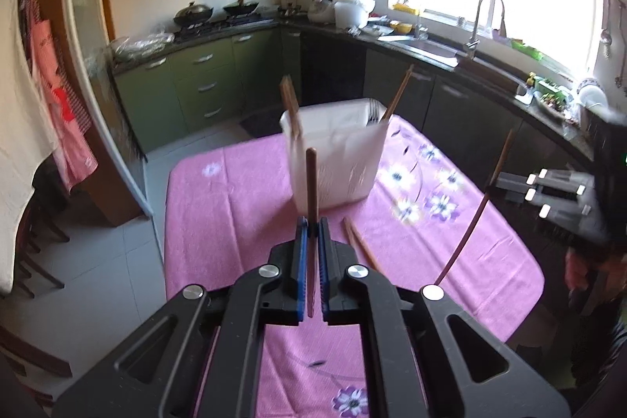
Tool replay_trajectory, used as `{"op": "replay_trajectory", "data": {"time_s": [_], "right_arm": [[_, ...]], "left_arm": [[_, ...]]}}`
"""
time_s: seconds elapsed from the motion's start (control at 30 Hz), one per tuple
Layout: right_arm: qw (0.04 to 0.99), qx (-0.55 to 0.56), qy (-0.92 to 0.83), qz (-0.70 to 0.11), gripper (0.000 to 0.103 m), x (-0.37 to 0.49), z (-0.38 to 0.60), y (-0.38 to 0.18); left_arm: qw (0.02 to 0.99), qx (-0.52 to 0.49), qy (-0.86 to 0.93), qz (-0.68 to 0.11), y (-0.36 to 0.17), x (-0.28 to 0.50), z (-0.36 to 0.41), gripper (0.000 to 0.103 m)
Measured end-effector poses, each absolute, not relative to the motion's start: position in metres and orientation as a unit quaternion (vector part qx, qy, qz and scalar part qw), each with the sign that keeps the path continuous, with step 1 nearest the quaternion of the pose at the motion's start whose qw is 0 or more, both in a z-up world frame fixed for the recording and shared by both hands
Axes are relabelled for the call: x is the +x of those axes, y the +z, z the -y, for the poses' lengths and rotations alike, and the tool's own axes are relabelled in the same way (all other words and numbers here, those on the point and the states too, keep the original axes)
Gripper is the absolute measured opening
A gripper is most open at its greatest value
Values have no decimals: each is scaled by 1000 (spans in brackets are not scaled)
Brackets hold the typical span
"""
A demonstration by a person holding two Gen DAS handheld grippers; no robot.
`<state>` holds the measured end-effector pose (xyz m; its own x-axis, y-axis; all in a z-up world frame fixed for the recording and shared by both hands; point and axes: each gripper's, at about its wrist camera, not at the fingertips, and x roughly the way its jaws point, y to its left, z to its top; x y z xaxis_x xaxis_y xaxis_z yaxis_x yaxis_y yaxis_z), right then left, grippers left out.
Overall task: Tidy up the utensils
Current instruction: 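Insert both held chopsticks into the caddy and open both tools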
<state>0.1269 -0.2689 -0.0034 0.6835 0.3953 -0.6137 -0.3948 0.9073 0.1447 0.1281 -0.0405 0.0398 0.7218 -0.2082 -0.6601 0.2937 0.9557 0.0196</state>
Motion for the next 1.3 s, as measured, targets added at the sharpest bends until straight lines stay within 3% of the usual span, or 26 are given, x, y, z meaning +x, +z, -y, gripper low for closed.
{"op": "replay_trajectory", "data": {"time_s": [0.33, 0.47, 0.8, 1.13, 1.3], "right_arm": [[916, 12, 230, -330, 6, 127, 280, -5], [916, 20, 230, -329, 6, 128, 289, -7], [915, 30, 240, -325, 7, 127, 294, -9], [913, 29, 242, -329, 6, 131, 291, -8], [913, 27, 244, -327, 6, 139, 287, 4]], "left_arm": [[961, 49, -141, -235, 139, 177, 78, 5], [970, 55, -123, -205, 152, 199, 94, 5], [961, 41, -92, -259, 105, 274, 111, 5], [946, 55, -93, -306, 67, 290, 108, 6], [945, 50, -101, -308, 66, 279, 101, 26]]}}
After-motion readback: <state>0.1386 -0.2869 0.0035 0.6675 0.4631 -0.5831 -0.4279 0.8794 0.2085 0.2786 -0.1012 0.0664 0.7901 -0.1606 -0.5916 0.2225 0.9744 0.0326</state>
